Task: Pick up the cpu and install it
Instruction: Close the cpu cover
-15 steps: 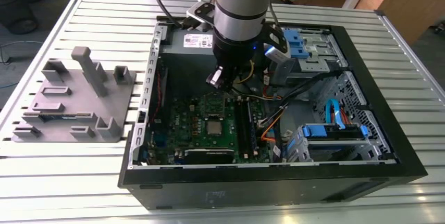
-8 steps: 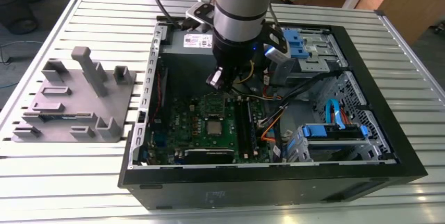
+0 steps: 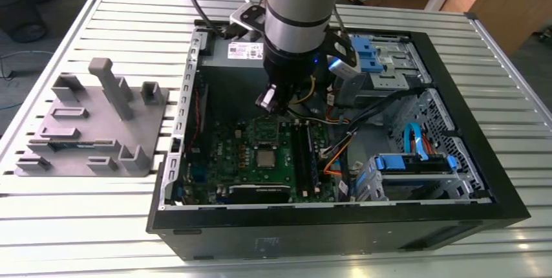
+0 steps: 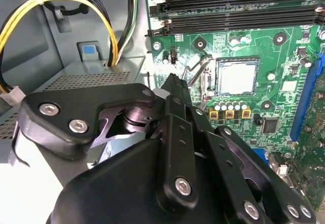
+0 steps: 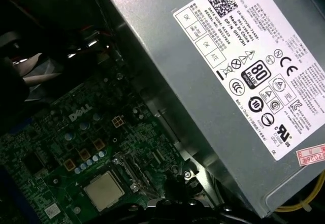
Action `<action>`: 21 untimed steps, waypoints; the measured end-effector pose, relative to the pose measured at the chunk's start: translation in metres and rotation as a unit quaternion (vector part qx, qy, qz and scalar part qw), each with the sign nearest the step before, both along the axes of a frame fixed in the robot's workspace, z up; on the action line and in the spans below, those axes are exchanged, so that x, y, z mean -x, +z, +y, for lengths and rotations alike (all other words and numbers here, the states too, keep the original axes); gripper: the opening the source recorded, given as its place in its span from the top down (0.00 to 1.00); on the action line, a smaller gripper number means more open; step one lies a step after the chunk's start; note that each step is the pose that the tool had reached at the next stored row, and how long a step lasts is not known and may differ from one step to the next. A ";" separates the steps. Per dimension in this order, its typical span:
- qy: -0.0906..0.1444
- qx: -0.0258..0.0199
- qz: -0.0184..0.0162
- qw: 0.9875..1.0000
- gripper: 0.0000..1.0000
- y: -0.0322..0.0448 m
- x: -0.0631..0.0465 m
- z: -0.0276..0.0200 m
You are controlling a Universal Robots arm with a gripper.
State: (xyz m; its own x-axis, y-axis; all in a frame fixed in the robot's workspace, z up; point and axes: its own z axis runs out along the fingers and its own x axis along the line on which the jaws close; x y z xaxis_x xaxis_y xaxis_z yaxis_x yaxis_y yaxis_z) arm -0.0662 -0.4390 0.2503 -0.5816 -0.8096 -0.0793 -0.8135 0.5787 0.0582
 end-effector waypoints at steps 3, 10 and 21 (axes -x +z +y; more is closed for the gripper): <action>0.001 0.000 0.000 1.000 0.87 0.0000 0.000 -0.0006; 0.000 -0.001 0.000 1.000 0.87 0.0000 0.000 -0.0007; -0.011 -0.001 0.000 1.000 0.87 -0.0004 0.000 -0.0007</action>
